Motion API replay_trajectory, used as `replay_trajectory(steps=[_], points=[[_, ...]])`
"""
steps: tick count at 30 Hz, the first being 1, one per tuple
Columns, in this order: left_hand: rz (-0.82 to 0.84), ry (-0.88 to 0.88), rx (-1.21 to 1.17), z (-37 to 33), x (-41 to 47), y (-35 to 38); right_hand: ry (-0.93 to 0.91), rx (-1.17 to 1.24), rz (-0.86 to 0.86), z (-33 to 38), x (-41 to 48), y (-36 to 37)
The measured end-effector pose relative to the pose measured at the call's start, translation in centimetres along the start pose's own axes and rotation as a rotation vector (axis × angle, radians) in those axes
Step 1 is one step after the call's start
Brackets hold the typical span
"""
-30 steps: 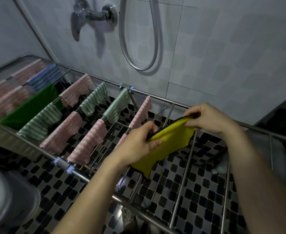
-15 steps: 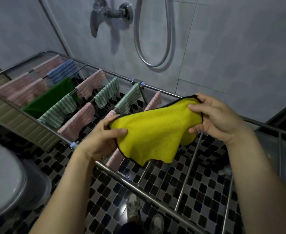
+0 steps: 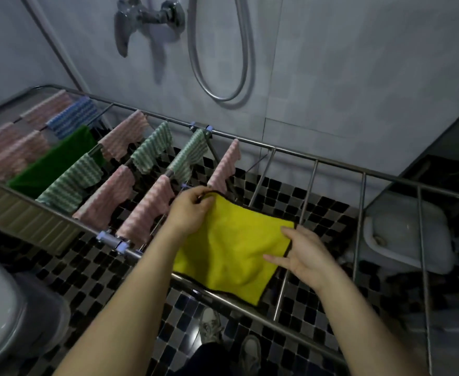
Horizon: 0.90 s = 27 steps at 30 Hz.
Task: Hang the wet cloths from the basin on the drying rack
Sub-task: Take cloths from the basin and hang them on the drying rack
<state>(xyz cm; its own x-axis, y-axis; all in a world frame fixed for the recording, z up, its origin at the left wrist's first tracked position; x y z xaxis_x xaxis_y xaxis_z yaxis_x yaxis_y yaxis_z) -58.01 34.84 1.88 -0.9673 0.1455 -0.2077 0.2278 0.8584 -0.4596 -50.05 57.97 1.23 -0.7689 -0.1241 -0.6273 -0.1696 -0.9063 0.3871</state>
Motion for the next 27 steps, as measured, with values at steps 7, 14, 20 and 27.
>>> replay_trajectory(steps=[7, 14, 20, 27], points=[[-0.114, 0.033, 0.318, 0.6, 1.8, 2.7, -0.079, -0.535, -0.259, -2.1, 3.1, -0.3], [-0.01, 0.073, 0.458, 0.0, 0.8, 3.0, -0.264, -0.938, -0.269, -0.9, 3.4, 1.7], [0.399, -0.082, 0.48, 1.8, -4.1, 3.9, -0.278, -0.872, -0.273, 0.5, 7.5, 3.5], [0.402, -0.049, 0.48, 1.9, -5.7, 4.3, -0.375, -1.096, -0.362, 1.9, 8.3, 4.5]])
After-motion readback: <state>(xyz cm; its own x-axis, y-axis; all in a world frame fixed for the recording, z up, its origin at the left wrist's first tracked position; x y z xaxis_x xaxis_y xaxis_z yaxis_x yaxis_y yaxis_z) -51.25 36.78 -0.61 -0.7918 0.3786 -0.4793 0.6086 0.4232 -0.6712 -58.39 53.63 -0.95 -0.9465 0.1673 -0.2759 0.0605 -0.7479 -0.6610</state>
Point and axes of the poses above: each hand's wrist, its own x-axis towards the middle knuckle, its own y-axis out of the palm, z = x × y, the point moved 2 cm from there along x, towards the middle knuckle, and after that the axes turned 7 degrees about z, right-handed, at the moved point
